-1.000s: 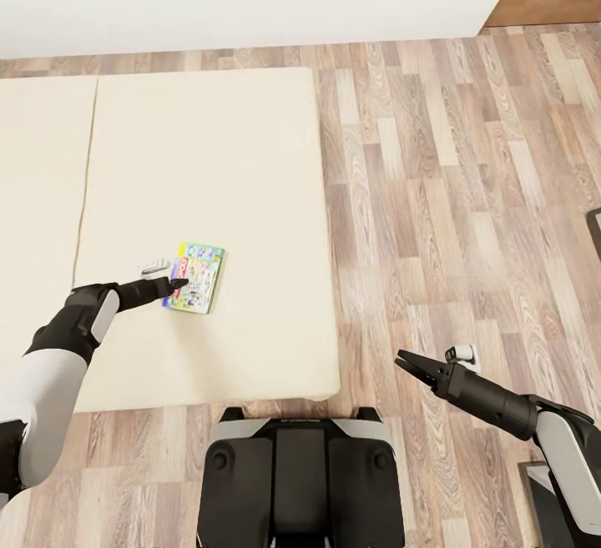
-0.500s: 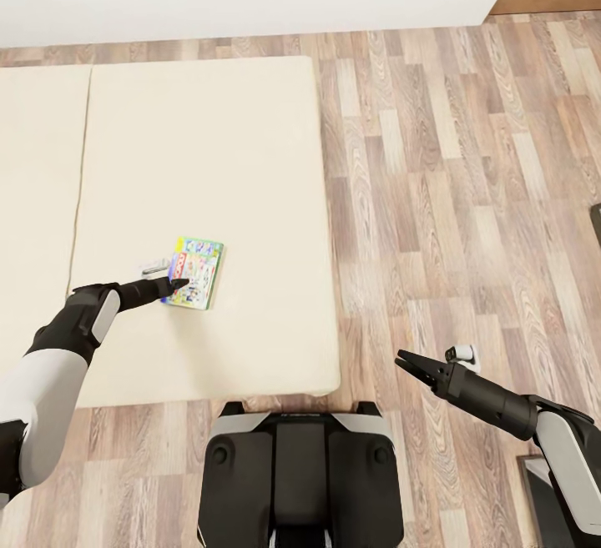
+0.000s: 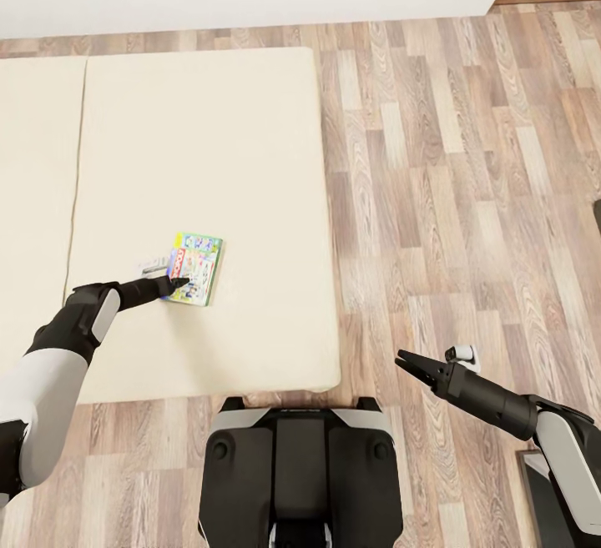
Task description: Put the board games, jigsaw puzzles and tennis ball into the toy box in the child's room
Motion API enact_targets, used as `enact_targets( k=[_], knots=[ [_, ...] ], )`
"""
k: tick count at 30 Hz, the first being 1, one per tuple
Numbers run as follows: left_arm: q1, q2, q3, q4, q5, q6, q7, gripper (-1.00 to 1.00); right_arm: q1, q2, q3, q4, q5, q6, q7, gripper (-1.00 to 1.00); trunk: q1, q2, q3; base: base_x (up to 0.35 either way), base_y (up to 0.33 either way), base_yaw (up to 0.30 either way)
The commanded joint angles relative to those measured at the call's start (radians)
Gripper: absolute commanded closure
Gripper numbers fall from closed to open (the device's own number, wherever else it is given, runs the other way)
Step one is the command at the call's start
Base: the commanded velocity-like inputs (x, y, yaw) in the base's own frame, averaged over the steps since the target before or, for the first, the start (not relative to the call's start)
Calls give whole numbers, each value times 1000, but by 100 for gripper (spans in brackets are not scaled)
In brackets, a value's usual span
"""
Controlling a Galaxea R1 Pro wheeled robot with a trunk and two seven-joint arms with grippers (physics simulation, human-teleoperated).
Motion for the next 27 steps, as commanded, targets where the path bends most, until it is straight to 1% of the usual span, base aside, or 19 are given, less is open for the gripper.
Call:
enact_targets(
  k=[1,8,17,27],
  knots=[
    [0,-1,4,7,-5,5,-1,-100,0,0,-1,0,4,4,5,-100,1,-1,-2,0,0,0],
    [0,-2,4,7,-4,6,-1,-100,0,0,-1,0,4,4,5,-100,1,-1,-2,0,-18,0],
    [1,-3,3,7,-5,6,-1,-100,0,0,-2,0,4,4,5,-100,1,-1,-2,0,-249,0],
    [1,-3,4,7,-5,6,-1,-100,0,0,-1,0,4,4,5,-100,1,-1,-2,0,-73,0]
  ],
)
